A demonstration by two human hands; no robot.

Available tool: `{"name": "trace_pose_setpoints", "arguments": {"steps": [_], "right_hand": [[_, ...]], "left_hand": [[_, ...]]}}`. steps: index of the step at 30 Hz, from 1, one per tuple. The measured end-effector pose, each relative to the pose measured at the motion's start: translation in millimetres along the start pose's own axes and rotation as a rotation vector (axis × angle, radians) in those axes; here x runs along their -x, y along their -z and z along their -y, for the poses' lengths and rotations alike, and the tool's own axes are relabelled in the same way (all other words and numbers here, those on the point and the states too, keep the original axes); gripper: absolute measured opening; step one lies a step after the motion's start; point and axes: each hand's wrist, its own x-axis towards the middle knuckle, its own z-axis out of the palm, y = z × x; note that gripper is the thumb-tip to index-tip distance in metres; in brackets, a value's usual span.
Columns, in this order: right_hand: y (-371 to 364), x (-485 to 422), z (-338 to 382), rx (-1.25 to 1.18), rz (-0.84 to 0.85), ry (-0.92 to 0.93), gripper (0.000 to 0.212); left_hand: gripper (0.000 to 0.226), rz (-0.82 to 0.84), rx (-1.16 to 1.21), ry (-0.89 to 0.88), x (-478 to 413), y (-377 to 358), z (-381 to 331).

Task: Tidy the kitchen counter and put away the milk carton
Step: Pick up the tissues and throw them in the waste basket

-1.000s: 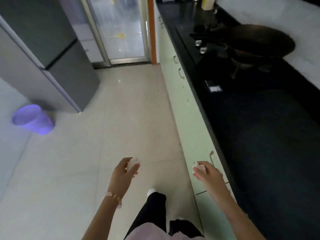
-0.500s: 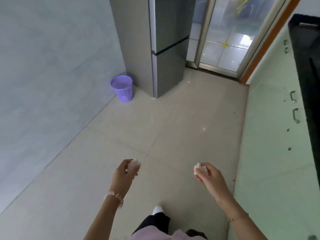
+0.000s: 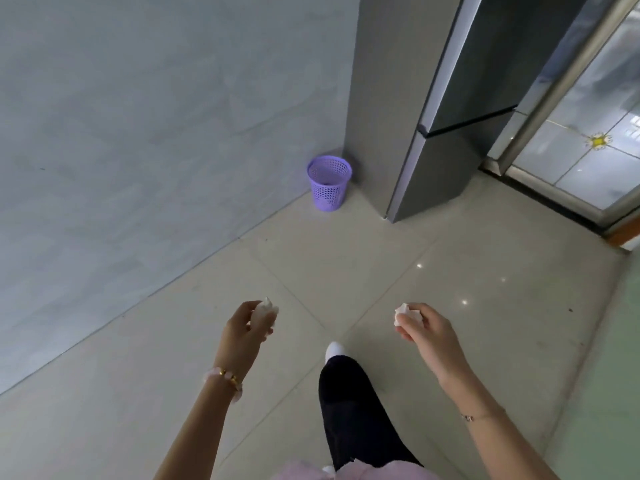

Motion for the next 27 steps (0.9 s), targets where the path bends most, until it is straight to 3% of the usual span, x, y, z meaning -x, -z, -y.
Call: {"name": "trace_pose_setpoints", "arguments": {"steps": [7,16,27], "right_hand": [[-14.3,-136.6,34.1,0.016,0.074,-0.038,0.014],[-6.7,-305.0,119.8,-0.013,0.044,-0.009,0.014],[-24.1,-507.1,159.1,-0.009,-0.039,-0.132,0.01]], "left_hand": [[0.02,-0.064,0.007,0.101,-108.2,-23.8,-29.0],[0.022,-0.058,-0.035,0.069,-266.1,-60.5,-113.2],[0.016,0.073,-0.06,0.147,-497.9,-110.1,-166.2]]}}
